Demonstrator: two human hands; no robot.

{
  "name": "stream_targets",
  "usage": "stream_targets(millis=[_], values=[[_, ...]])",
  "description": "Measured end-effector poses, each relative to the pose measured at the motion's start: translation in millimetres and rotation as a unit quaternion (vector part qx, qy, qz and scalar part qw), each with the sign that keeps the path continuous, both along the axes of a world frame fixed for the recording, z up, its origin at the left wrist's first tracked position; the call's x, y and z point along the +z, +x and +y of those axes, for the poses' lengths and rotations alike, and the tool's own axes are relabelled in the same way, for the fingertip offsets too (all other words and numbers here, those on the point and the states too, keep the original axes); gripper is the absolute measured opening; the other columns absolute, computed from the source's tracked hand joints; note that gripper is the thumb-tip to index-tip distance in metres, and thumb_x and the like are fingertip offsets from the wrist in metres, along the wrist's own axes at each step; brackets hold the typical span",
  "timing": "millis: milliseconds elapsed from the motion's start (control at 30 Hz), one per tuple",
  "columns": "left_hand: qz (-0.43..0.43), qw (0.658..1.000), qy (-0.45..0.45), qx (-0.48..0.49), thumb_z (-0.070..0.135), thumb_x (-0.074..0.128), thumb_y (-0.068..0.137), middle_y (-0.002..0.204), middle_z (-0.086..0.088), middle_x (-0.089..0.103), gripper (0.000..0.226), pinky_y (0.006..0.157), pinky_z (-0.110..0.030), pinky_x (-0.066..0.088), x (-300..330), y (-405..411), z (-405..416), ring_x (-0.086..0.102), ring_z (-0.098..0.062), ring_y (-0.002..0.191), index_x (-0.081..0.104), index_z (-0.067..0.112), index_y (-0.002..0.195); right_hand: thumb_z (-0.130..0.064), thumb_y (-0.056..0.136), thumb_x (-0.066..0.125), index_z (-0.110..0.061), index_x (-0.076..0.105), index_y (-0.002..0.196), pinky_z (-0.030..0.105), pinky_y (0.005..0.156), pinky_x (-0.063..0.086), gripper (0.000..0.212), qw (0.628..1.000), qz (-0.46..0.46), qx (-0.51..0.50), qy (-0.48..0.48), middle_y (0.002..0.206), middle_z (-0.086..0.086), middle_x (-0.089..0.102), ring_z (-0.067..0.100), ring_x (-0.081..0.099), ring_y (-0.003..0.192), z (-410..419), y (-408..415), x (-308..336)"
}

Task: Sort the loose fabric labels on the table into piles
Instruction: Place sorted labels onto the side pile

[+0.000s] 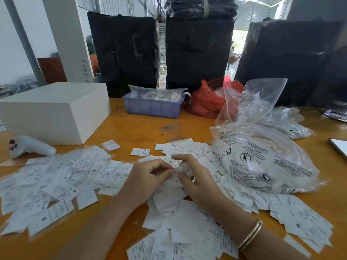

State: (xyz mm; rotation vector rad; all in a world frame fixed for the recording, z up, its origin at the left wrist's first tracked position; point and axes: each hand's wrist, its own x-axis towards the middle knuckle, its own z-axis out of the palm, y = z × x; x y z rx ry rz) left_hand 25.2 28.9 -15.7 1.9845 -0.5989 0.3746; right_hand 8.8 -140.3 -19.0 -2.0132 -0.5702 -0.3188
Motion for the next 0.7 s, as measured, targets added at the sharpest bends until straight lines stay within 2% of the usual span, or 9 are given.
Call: stream_targets(millis=[67,167,267,333,400,467,533,600,700], values=[[0.004,1.0,-0.017,0.013,0.024,0.068,0.082,0.078,0.024,0.067,0.018,0.061,-0.005,0.045,-0.6,1.3,0.2,0.063,0.003,0.074,0.066,0.041,0.079,-0.02,0.093,0.049,-0.049,0.042,0.116,0.018,0.053,0.039,0.038,0.999,-0.007,-0.007,0.036,0.072,-0.02,0.053,0.007,0.047,0.056,0.4,0.6,-0.5],[0.028,0.996,-0.076,0.039,0.021,0.067,0.084,0.076,0.023,0.068,0.017,0.054,-0.004,0.044,2.0,2.3,0.9,0.063,0.004,0.068,0.066,0.036,0.077,-0.011,0.093,0.055,-0.038,0.05,0.104,0.038,0.064,0.047,0.029,0.993,-0.016,-0.052,0.102,0.069,-0.011,0.056,0.019,0.054,0.065,-2.0,3.6,2.5],[0.033,0.994,-0.094,0.039,0.023,0.066,0.084,0.078,0.02,0.069,0.012,0.056,-0.004,0.045,2.1,2.0,0.7,0.063,0.004,0.07,0.067,0.034,0.08,-0.007,0.089,0.06,-0.036,0.057,0.087,0.03,0.062,0.049,0.029,0.993,-0.023,-0.066,0.096,0.076,-0.013,0.065,0.008,0.058,0.065,-3.1,4.4,2.5],[0.038,0.995,-0.092,0.029,0.023,0.066,0.084,0.08,0.02,0.07,0.01,0.059,-0.005,0.045,1.6,0.8,-1.0,0.064,0.004,0.074,0.068,0.033,0.081,-0.008,0.088,0.062,-0.04,0.057,0.082,0.016,0.058,0.044,0.033,0.996,-0.032,-0.058,0.06,0.076,-0.018,0.065,0.004,0.057,0.065,-0.5,3.4,2.3],[0.032,0.996,-0.076,0.029,0.023,0.066,0.084,0.082,0.021,0.069,0.012,0.061,-0.005,0.045,1.3,0.3,-2.5,0.064,0.003,0.077,0.068,0.034,0.082,-0.009,0.087,0.064,-0.039,0.058,0.08,0.011,0.059,0.04,0.032,0.998,-0.035,-0.049,0.03,0.073,-0.026,0.062,0.001,0.055,0.066,2.3,2.6,1.4],[0.029,0.997,-0.066,0.034,0.022,0.066,0.085,0.083,0.023,0.068,0.014,0.062,-0.004,0.045,2.0,0.1,-2.9,0.063,0.004,0.079,0.067,0.035,0.082,-0.012,0.086,0.064,-0.033,0.062,0.08,0.013,0.06,0.04,0.022,0.998,-0.033,-0.038,0.027,0.072,-0.028,0.061,0.0,0.053,0.067,3.4,2.5,1.7],[0.031,0.997,-0.068,0.036,0.023,0.065,0.085,0.085,0.024,0.068,0.013,0.063,-0.004,0.045,2.5,-0.4,-2.3,0.062,0.004,0.079,0.066,0.035,0.082,-0.023,0.085,0.06,-0.027,0.065,0.08,0.018,0.063,0.041,0.008,0.999,-0.017,-0.013,0.03,0.073,-0.021,0.061,0.001,0.052,0.069,3.2,2.0,3.2],[0.036,0.996,-0.071,0.034,0.023,0.065,0.085,0.085,0.022,0.069,0.013,0.063,-0.005,0.046,2.0,-0.6,-1.9,0.063,0.003,0.079,0.067,0.035,0.082,-0.029,0.084,0.061,-0.022,0.068,0.082,0.022,0.066,0.043,0.01,1.0,-0.008,0.006,0.008,0.078,-0.015,0.061,0.003,0.053,0.072,3.4,1.6,4.2],[0.038,0.996,-0.07,0.035,0.026,0.064,0.085,0.085,0.019,0.069,0.012,0.065,-0.007,0.047,2.2,-1.2,-2.8,0.063,0.002,0.079,0.067,0.037,0.081,-0.016,0.085,0.068,-0.019,0.07,0.084,0.019,0.066,0.045,0.003,1.0,-0.018,-0.007,-0.007,0.076,-0.018,0.06,0.004,0.054,0.071,4.7,2.6,2.4]])
